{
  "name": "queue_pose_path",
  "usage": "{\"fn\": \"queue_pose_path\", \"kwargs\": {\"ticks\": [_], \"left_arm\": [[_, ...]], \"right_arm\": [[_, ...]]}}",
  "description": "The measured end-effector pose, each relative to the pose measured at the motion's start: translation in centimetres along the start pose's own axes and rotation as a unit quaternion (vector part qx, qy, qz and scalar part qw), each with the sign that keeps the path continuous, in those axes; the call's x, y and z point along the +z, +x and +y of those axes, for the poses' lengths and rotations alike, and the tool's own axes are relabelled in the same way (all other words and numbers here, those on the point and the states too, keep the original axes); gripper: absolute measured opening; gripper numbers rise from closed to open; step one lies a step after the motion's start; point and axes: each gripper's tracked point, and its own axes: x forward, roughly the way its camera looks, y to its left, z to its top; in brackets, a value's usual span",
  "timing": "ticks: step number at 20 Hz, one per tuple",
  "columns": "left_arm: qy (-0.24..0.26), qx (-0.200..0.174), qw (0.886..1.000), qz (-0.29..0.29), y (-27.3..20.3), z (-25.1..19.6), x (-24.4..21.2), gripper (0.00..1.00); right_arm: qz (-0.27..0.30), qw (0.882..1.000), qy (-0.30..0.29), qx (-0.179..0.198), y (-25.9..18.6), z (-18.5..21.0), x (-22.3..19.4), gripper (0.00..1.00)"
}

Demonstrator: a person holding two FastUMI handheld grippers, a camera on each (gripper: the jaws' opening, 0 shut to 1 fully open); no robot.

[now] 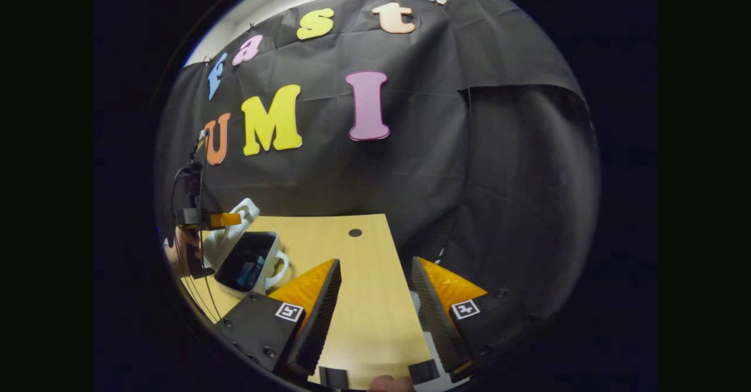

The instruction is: First open the suitcase, pack the skin care products into it, and then close the suitcase.

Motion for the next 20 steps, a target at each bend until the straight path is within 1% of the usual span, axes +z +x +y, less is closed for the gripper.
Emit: {"fn": "queue_pose_path", "kwargs": {"ticks": [1, 2, 7, 14, 17, 19, 20], "left_arm": [[-0.001, -0.001, 1.0, 0.007, 0.6, -0.5, -0.9, 0.1], [0.0, -0.002, 1.0, 0.011, 1.2, -0.8, -1.6, 0.1], [0.007, 0.005, 0.999, 0.034, 4.6, -1.9, -5.0, 0.09], [0.027, 0.019, 0.997, 0.067, 7.6, -2.7, -9.1, 0.09], [0.056, 0.042, 0.995, 0.071, 8.2, -3.0, -10.1, 0.1], [0.074, 0.055, 0.993, 0.07, 8.4, -3.2, -10.4, 0.13], [0.08, 0.058, 0.993, 0.069, 8.5, -3.2, -10.5, 0.16]], "right_arm": [[0.002, 1.0, -0.004, -0.005, -0.4, -0.6, -0.1, 0.72], [0.006, 1.0, -0.007, -0.01, -0.6, -1.1, -0.4, 0.73], [0.019, 0.999, -0.018, -0.029, -1.4, -3.1, -0.9, 0.73], [0.044, 0.998, -0.024, -0.043, -1.5, -4.4, -2.4, 0.73], [0.05, 0.998, -0.02, -0.045, -1.3, -4.7, -2.6, 0.72], [0.052, 0.998, -0.016, -0.045, -1.1, -4.7, -2.8, 0.72], [0.052, 0.998, -0.015, -0.044, -1.1, -4.8, -2.8, 0.73]]}}
